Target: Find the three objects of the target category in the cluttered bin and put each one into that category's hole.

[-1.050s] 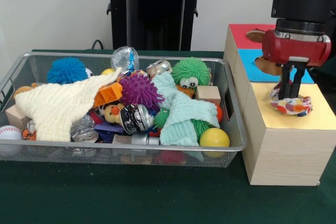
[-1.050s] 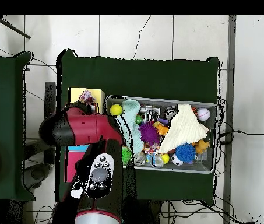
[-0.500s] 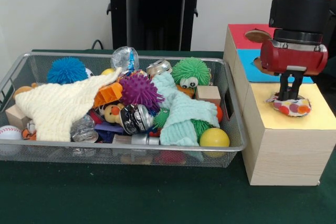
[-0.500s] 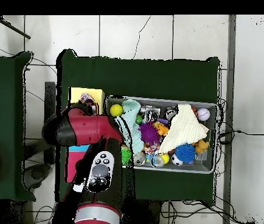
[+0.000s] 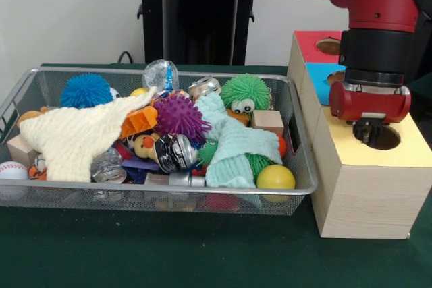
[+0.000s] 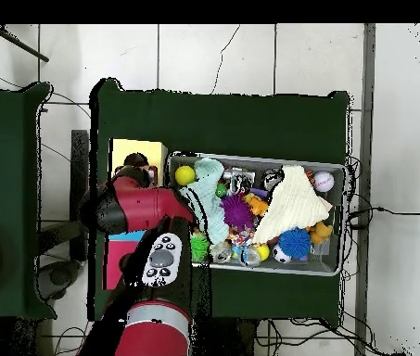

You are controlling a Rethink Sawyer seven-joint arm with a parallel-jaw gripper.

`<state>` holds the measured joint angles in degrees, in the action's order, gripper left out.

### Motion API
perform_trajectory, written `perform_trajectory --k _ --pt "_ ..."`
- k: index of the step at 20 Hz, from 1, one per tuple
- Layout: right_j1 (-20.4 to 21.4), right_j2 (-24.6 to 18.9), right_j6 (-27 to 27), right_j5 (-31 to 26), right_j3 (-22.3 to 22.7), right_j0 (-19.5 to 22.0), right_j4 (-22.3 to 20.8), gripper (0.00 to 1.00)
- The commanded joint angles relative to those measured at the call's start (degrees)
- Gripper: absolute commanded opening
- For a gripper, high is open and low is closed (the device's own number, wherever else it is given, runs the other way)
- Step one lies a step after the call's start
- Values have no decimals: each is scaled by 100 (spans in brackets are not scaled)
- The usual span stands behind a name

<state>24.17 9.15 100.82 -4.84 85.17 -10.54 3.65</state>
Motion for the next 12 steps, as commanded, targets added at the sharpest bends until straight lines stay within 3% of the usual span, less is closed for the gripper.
perform_trajectory --k 1,5,8,12 --pt "-849 -321 1073 159 100 19 144 0" --pt "-825 -306 993 160 137 9 164 0" --pt "-491 -266 933 -290 300 -25 186 0" --pt "698 -56 762 -2103 548 -157 287 0"
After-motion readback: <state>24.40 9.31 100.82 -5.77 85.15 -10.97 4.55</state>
